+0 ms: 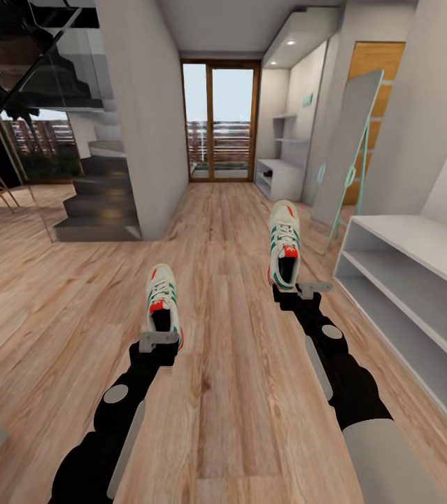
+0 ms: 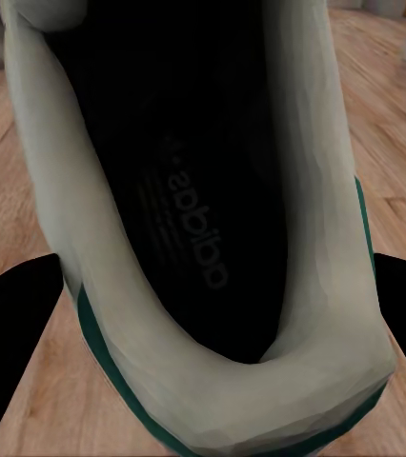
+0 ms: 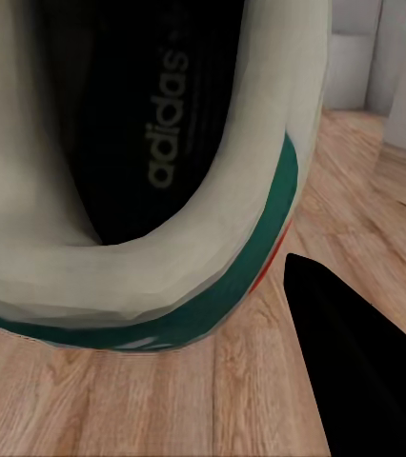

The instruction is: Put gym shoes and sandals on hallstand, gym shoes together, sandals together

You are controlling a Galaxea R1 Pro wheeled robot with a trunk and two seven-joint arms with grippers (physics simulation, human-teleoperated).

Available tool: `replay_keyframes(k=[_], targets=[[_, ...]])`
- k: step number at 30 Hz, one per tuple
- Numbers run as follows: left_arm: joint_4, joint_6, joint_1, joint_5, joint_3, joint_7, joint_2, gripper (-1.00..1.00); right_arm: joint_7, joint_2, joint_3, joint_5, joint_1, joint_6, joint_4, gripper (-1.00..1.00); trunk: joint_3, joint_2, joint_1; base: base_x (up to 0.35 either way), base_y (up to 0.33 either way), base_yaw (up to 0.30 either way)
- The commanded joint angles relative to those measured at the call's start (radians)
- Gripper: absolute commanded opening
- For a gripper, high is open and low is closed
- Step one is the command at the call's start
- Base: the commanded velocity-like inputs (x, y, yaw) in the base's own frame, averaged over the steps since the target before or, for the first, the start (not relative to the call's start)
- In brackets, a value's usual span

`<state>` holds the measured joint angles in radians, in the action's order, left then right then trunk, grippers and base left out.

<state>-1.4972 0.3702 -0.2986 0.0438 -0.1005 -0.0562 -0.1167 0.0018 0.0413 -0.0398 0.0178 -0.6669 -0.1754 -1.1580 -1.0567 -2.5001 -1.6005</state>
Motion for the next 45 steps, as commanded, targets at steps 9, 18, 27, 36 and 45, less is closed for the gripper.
replay_keyframes(k=[9,18,27,36,45], targets=[[-0.001,0.006,0.000,0.005,-0.002,-0.005,0.000,-1.00,0.000,0.000,0.000,0.002,0.000,-0.006,-0.003,-1.00,-0.001,0.000,0.000,0.345,0.000,0.000],[-0.001,0.006,0.000,0.005,-0.002,-0.005,0.000,-1.00,0.000,0.000,0.000,0.002,0.000,-0.006,-0.002,-1.00,-0.001,0.000,0.000,0.345,0.000,0.000],[-0.001,0.006,0.000,0.005,-0.002,-0.005,0.000,-1.00,0.000,0.000,0.000,0.002,0.000,-0.006,-0.002,-1.00,-0.001,0.000,0.000,0.345,0.000,0.000],[-0.001,0.006,0.000,0.005,-0.002,-0.005,0.000,-1.00,0.000,0.000,0.000,0.002,0.000,-0.006,-0.003,-1.00,-0.001,0.000,0.000,0.345,0.000,0.000],[-0.001,0.006,0.000,0.005,-0.002,-0.005,0.000,-1.00,0.000,0.000,0.000,0.002,0.000,-0.007,-0.003,-1.00,-0.001,0.000,0.000,0.345,0.000,0.000]])
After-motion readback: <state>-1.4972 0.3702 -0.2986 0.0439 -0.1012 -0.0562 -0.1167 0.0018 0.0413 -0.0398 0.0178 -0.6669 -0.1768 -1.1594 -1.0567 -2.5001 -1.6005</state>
